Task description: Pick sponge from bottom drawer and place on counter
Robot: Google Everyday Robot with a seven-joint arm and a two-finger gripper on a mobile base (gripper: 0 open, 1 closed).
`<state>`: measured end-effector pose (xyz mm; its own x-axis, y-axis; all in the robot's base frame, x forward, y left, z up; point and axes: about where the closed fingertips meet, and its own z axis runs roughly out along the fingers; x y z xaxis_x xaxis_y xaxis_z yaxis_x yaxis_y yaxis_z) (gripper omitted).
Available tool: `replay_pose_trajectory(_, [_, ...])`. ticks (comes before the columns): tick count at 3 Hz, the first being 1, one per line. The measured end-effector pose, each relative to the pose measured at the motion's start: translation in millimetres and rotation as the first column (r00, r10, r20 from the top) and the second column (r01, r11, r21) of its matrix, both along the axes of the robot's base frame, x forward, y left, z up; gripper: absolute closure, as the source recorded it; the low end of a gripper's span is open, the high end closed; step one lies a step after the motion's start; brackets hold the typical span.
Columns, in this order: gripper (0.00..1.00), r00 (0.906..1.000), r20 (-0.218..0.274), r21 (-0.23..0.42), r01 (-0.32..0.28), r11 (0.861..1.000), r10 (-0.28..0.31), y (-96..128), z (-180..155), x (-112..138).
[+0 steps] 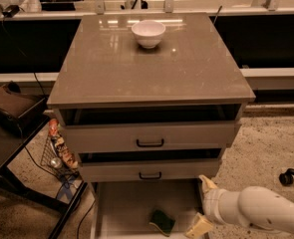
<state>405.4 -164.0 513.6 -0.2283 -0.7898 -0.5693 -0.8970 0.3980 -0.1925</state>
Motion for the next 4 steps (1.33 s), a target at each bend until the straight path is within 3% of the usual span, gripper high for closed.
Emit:
replay_pose_trajectory(2, [0.00, 0.9962, 0.067, 0.133, 0.047, 0.990, -0.056, 54.7, -109.9, 18.0])
replay_pose_trajectory(3, [0.00, 0.9955, 0.037, 0.209, 0.078, 0.975, -0.087, 70.8, -143.4, 22.8])
replay_pose_trajectory(4, [0.00, 0.9956, 0.017, 0.228, 0.086, 0.970, -0.092, 76.7, -154.3, 19.1])
